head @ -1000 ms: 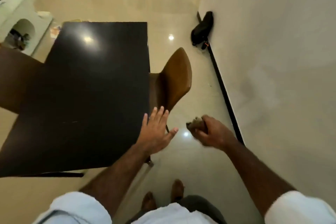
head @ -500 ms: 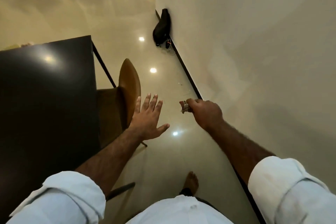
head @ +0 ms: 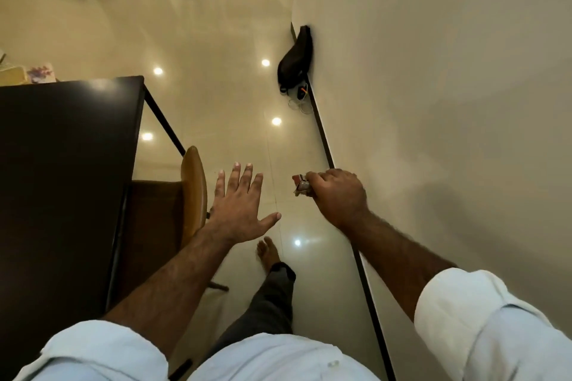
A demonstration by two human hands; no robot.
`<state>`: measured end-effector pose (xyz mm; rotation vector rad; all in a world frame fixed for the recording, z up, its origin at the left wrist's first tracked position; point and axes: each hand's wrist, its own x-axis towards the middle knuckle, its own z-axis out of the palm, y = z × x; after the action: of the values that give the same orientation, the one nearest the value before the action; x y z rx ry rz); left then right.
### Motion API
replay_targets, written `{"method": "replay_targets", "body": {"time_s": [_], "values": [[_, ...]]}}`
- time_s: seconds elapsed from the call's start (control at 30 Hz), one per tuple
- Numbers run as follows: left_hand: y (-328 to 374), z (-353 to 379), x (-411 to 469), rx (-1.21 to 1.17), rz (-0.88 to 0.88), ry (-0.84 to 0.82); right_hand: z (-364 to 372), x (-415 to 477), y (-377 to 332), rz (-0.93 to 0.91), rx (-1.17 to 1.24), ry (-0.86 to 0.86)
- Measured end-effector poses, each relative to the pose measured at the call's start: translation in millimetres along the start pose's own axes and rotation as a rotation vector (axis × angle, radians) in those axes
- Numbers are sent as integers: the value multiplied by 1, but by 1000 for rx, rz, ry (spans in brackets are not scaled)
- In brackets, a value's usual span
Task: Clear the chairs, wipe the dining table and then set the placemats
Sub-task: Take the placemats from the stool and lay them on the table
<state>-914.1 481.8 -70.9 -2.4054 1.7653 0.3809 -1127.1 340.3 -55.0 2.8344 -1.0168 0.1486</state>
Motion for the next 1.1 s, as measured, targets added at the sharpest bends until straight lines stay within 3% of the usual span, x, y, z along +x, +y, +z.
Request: {"method": "replay_targets", "body": {"time_s": [0.27,0.57,0.8,1.1], "values": [[-78,-45,159,-113,-168,-62,29,212,27,-41,33,-138],[-172,-89,301,-166,-332,-21,60,435,39,-199,96,-252],[-241,-125,412,-173,-503,34,90,613,55,-323,62,-172],[-355,-162,492,-355,-853,106,105,835,-20,-618,26,-211]]}}
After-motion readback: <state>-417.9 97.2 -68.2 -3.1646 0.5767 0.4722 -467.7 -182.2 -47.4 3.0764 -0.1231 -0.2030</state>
